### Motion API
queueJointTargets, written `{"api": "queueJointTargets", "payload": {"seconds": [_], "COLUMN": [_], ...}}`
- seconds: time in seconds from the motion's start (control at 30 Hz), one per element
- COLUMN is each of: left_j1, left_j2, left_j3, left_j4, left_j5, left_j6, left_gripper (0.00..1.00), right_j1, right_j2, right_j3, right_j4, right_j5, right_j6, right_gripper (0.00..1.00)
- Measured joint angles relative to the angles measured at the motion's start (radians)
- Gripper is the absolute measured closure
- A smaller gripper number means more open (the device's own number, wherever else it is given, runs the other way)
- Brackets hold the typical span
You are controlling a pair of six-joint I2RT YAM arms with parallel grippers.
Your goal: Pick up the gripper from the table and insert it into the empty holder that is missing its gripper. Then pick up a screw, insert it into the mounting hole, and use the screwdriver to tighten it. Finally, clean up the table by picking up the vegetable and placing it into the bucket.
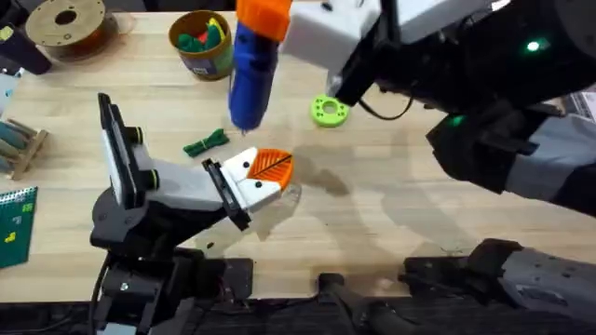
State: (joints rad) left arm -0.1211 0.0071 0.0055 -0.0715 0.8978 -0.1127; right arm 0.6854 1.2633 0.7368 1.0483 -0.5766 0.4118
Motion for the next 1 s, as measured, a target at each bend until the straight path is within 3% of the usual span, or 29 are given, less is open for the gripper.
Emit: {"api": "queueJointTargets", "payload": {"seconds": [0.37,1.0], "left_j1": [0.000,0.000], "left_j2": [0.000,0.000], "left_j3": [0.000,0.000], "left_j4": [0.000,0.000], "left_j5": [0.000,0.000], "left_j6": [0.000,0.000], "left_gripper": [0.997,0.997], "right_j1": [0.048,0.054], "right_j2": [0.000,0.040], "right_j3": [0.000,0.000], "right_j4": [-0.111,-0.106], "right_j5": [-0.023,-0.023], "right_j6": [-0.024,-0.032], "right_gripper": [0.970,0.970]}}
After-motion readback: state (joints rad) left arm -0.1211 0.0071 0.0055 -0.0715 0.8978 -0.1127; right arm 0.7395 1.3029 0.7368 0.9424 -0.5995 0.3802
